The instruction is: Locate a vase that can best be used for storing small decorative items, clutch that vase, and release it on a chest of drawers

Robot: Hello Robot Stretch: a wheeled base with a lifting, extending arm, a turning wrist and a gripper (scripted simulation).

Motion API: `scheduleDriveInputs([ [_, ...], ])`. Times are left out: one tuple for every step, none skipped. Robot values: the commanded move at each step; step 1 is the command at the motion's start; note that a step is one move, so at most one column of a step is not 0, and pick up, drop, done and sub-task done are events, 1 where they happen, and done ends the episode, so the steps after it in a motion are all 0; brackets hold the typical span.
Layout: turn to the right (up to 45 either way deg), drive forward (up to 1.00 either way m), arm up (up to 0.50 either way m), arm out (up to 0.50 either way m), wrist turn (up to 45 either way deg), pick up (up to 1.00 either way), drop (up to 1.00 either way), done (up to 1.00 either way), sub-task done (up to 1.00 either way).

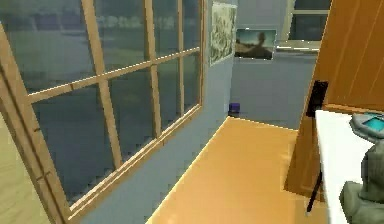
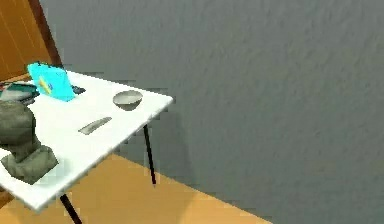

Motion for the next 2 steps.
scheduleDriveInputs([
  [0.0, 0.3, 0.0, 0.0, 0.0, 0.0, 0.0, 0.0, 0.0],
  [18.0, 0.0, 0.0, 0.0, 0.0, 0.0, 0.0, 0.0, 0.0],
])
